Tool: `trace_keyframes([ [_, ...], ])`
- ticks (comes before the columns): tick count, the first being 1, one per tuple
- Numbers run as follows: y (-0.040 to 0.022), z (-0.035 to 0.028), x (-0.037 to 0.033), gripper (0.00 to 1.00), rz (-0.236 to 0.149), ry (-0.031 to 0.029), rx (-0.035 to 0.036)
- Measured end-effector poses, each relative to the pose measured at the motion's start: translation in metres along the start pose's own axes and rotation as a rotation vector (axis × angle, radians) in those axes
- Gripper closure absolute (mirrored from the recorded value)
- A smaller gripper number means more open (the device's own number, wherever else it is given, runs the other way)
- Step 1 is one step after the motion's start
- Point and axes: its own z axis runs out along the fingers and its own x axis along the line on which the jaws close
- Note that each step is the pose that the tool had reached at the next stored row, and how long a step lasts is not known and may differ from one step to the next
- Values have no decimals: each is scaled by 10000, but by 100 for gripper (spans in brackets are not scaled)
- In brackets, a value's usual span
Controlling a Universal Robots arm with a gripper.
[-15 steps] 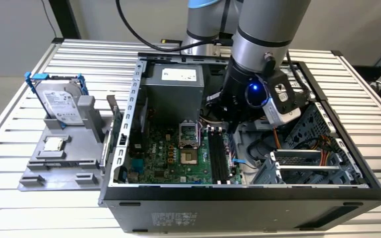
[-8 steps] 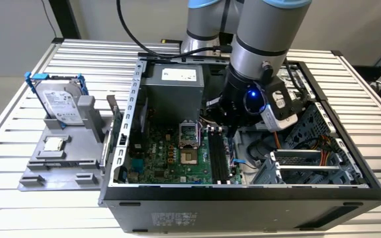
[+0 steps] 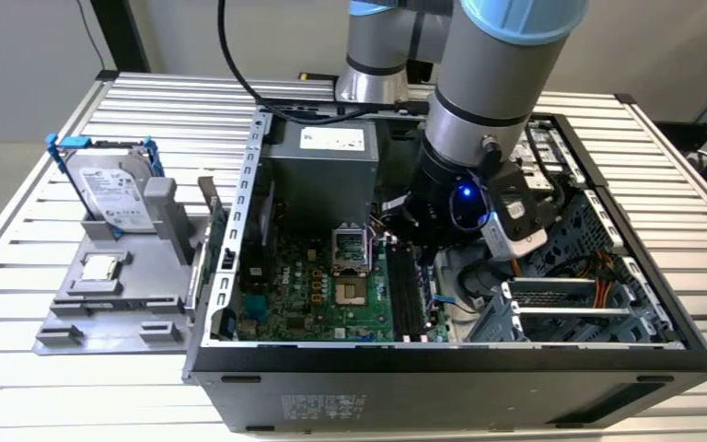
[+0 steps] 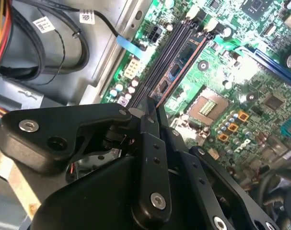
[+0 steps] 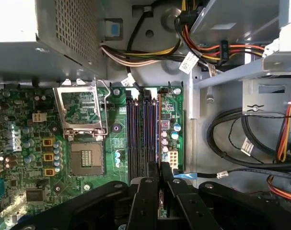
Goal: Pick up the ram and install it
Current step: 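Insert the ram into the slot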
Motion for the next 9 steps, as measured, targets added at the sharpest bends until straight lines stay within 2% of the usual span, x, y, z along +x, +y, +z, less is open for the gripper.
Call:
trace_keyframes([
  [8,-34,141,0,100,0,0,-1],
  [9,-40,275,1,100,0,0,0],
])
